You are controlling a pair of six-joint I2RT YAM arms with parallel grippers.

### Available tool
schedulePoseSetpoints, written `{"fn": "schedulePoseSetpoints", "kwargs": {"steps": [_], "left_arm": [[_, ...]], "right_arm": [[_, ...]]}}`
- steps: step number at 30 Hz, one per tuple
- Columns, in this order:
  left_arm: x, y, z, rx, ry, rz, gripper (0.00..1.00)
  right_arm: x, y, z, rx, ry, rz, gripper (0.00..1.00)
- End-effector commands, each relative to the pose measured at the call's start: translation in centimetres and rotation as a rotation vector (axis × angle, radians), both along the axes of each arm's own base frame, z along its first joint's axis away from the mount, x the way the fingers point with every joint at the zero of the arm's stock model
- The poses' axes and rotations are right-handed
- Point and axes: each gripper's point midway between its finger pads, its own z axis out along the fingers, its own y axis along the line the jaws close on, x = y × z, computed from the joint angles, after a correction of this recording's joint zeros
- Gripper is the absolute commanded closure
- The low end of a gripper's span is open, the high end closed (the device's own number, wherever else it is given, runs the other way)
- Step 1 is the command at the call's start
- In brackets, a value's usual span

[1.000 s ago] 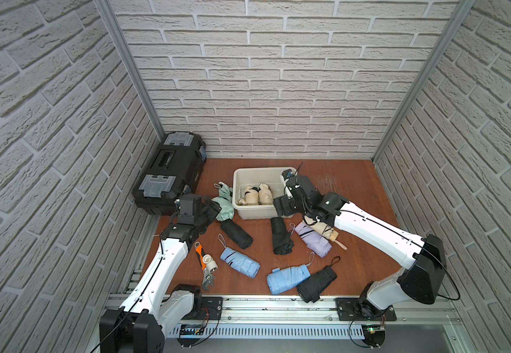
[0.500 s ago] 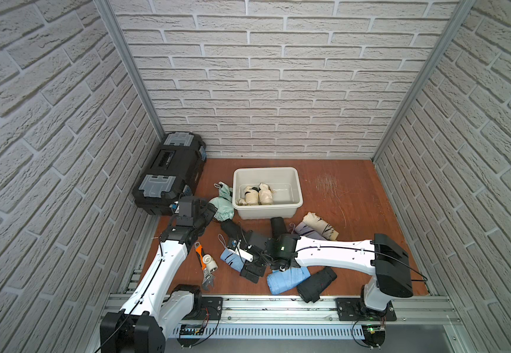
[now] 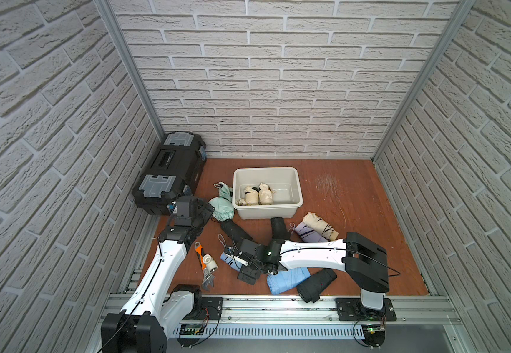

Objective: Put the umbrella into the storage box
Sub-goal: Pick up the umbrella from the center of the board.

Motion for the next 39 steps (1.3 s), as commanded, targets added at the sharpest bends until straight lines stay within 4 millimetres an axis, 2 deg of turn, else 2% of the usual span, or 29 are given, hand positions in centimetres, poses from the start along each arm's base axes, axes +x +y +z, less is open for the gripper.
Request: {"fn": "schedulePoseSetpoints", "kwargs": {"steps": [1,6,8,12,16,22,26,29,34,39], "left_arm": [[0.6,0.5,1.2,0.027,-0.032,0.003,0.15],[0.7,0.5,1.4,0.038,-0.030,-0.005,0.15],[0.8,0.5,1.5,0.040,-0.033,-0.007,0.15],[0.9,0.6,1.7,0.056,-0.035,-0.019,0.16],[1.0,0.6,2.0,0.071,-0.039,-0.029,0.16],[1.2,0.8,2.7,0.092,-0.053,-0.038,0.16],[1.4,0.9,3.3,0.108,-0.066,-0.051,0.15],[1.6,0.9,3.8,0.125,-0.081,-0.065,0.16],[2.1,0.9,4.9,0.162,-0.106,-0.091,0.15],[3.1,0.4,6.1,0.179,-0.150,-0.134,0.15]], "right_arm": [[0.5,0.4,-0.9,-0.002,-0.026,-0.011,0.00],[0.6,0.7,-1.7,0.001,-0.012,-0.032,0.01],[0.5,0.4,-3.3,-0.026,0.005,-0.036,0.02],[0.6,0.4,-4.1,-0.027,0.028,-0.048,0.06],[0.5,0.5,-4.4,-0.025,0.044,-0.049,0.20],[0.0,0.6,-3.7,-0.001,0.061,-0.024,0.41],[-0.4,0.7,-2.9,0.020,0.076,-0.010,0.53],[-0.4,1.0,-0.6,0.072,0.061,-0.004,0.56],[-0.6,0.6,2.5,0.137,0.042,-0.010,0.57],[-0.5,-0.4,6.3,0.209,0.016,-0.041,0.57]]}}
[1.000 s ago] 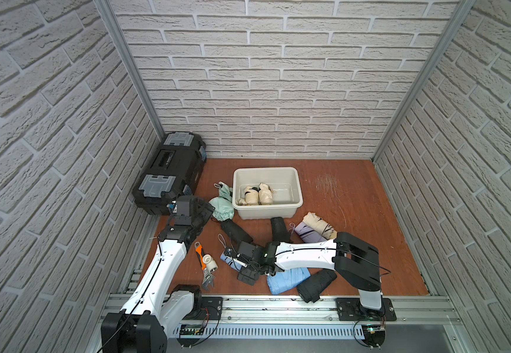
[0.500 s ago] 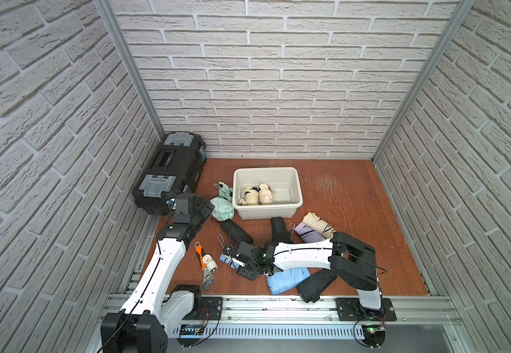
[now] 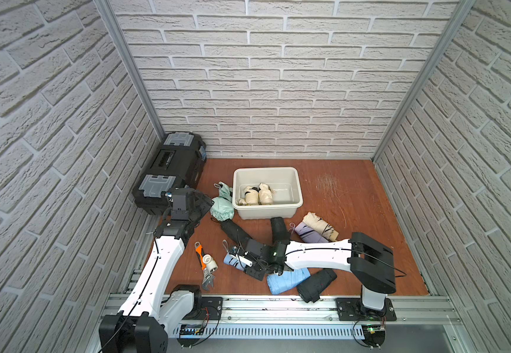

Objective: Put the umbrella into the storage box
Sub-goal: Pick up the umbrella from the center of the board.

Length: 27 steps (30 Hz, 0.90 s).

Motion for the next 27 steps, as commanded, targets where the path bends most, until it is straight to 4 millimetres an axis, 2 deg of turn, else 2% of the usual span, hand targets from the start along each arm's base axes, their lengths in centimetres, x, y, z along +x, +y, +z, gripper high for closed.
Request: {"fn": "schedulePoseSetpoints", "kwargs": {"steps": [1,8,11,15,21,27], "left_arm": [[1.5,-0.2,2.2,0.031,-0.078,-0.045,0.15],[3.6,-2.6,3.2,-0.013,-0.140,-0.171,0.16],[4.4,-3.7,3.1,-0.034,-0.148,-0.223,0.17],[5.3,-5.4,2.8,-0.042,-0.140,-0.305,0.20],[6.3,-8.2,1.7,0.014,-0.107,-0.433,0.23],[7.0,-9.0,-0.2,0.061,-0.051,-0.467,0.27]], "right_arm": [[0.6,0.7,6.1,0.159,-0.057,-0.031,0.57],[2.7,-1.6,12.3,0.290,-0.115,-0.159,0.57],[4.5,-2.8,14.5,0.347,-0.136,-0.246,0.58],[7.9,-5.0,17.0,0.409,-0.157,-0.422,0.59],[11.9,-7.5,19.2,0.459,-0.116,-0.629,0.61],[15.3,-9.9,19.7,0.459,-0.067,-0.806,0.61]]}}
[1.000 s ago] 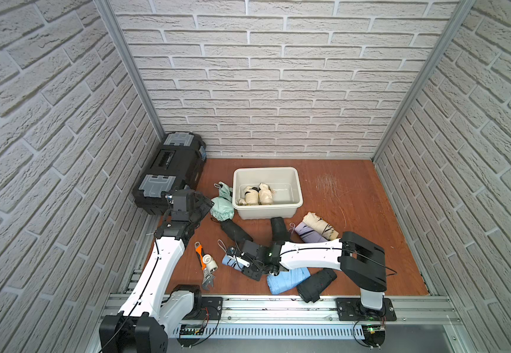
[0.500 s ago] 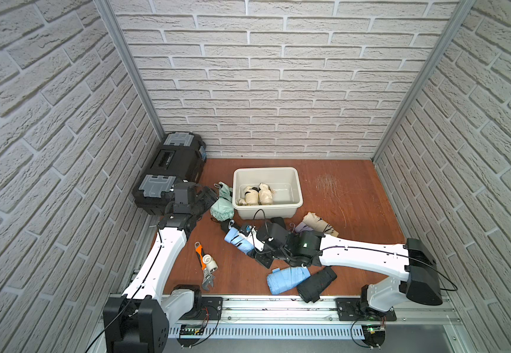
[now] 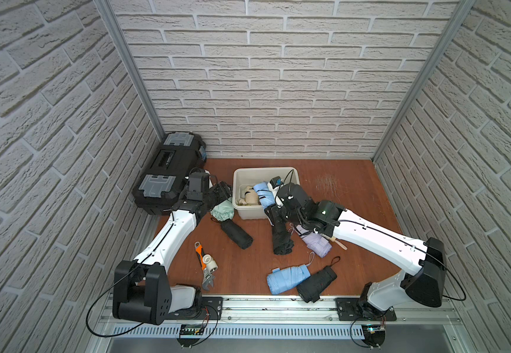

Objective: Put the umbrella into the storage box
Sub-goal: Pick up the umbrella from the center of the board, then place the umbrella in the storage box.

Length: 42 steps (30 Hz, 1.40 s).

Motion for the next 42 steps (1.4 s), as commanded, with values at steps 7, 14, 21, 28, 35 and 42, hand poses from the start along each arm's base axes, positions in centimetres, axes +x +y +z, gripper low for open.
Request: {"fn": "schedulePoseSetpoints", "kwargs": {"steps": [7,14,21,28,35,42], "left_arm": [[2.0,-1.0,-0.8,0.087,-0.006,-0.076,0.32],[3.1,-1.7,-2.1,0.100,0.019,-0.121,0.43],[3.6,-3.0,-2.5,0.091,0.018,-0.177,0.51],[3.8,-3.8,-3.0,0.115,0.030,-0.207,0.63],[4.3,-4.1,-3.2,0.155,0.035,-0.204,0.66],[4.1,-5.0,-2.9,0.180,0.024,-0.199,0.69]], "right_arm": [[4.8,-1.7,0.1,0.043,0.068,-0.195,0.61],[8.7,-2.4,-2.0,-0.003,0.097,-0.260,0.61],[12.0,-3.0,-4.5,-0.037,0.129,-0.301,0.62],[13.9,-3.8,-6.0,-0.057,0.165,-0.320,0.62],[14.7,-4.1,-11.0,-0.161,0.251,-0.324,0.63],[15.7,-3.8,-13.6,-0.177,0.264,-0.349,0.61]]}}
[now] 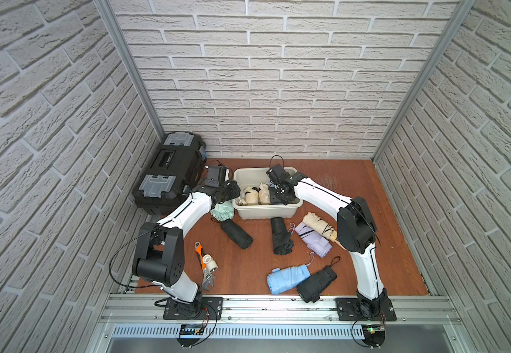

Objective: Put the umbrella into the storage box
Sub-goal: Place the umbrella in the storage box.

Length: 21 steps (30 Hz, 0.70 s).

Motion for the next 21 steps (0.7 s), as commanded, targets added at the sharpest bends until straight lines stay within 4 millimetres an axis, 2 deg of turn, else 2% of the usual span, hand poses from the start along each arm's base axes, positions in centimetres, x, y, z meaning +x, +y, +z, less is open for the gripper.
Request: {"fn": "schedulePoseSetpoints", "kwargs": {"steps": [1,4,9,14,21], "left_arm": [[0.5,-0.6,0.8,0.018,-0.031,-0.007,0.70],[0.4,-0.6,0.8,0.019,-0.031,-0.003,0.70],[0.5,-0.8,1.0,0.014,-0.039,-0.001,0.71],[0.5,-1.0,1.3,0.006,-0.047,0.000,0.64],[0.3,-0.8,1.0,0.002,-0.036,0.009,0.60]], "right_arm": [[1.9,0.7,2.0,0.027,-0.089,-0.015,0.60],[2.2,0.7,1.0,0.020,-0.080,-0.027,0.56],[2.4,0.3,0.1,-0.007,-0.080,-0.048,0.33],[2.4,0.1,1.2,-0.009,-0.101,-0.034,0.17],[1.7,0.2,3.5,0.035,-0.134,-0.012,0.11]]}}
